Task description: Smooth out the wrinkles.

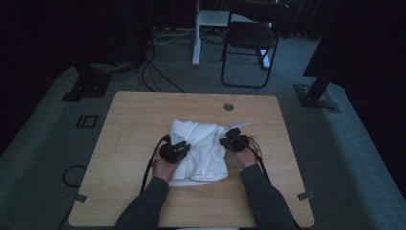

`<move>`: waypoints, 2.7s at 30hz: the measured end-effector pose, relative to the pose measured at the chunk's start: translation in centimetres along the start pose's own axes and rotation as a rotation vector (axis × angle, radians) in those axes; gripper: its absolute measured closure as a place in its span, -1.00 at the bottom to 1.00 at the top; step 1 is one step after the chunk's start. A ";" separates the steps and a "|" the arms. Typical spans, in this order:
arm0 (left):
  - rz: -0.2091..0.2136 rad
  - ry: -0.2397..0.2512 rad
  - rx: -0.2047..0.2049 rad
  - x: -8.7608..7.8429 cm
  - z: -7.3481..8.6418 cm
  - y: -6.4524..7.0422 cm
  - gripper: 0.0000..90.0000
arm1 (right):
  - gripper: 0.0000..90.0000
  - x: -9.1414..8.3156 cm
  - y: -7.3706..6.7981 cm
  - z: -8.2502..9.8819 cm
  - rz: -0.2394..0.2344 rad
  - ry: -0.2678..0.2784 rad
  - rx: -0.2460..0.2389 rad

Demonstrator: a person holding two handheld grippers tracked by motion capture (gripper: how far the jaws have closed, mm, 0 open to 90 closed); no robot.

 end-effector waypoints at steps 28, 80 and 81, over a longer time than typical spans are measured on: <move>-0.004 -0.002 0.002 0.0 0.0 0.0 0.64 | 0.98 -8.0 -5.8 4.2 -0.167 0.116 -0.077; -0.041 0.019 0.010 -0.1 0.2 0.6 0.63 | 0.80 -3.6 1.1 6.2 0.131 -0.036 0.167; -0.039 0.020 0.002 -0.2 0.1 0.6 0.62 | 0.56 -4.0 1.3 6.2 0.178 -0.033 0.173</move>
Point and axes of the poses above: each handheld gripper's, and its own axes: x roughly forward along the jaws, z roughly out of its underside, y roughly to its right, the point moved 1 cm from there along x, roughly forward along the jaws, and after that the axes turned 6 degrees about -x, right-handed, at the moved point
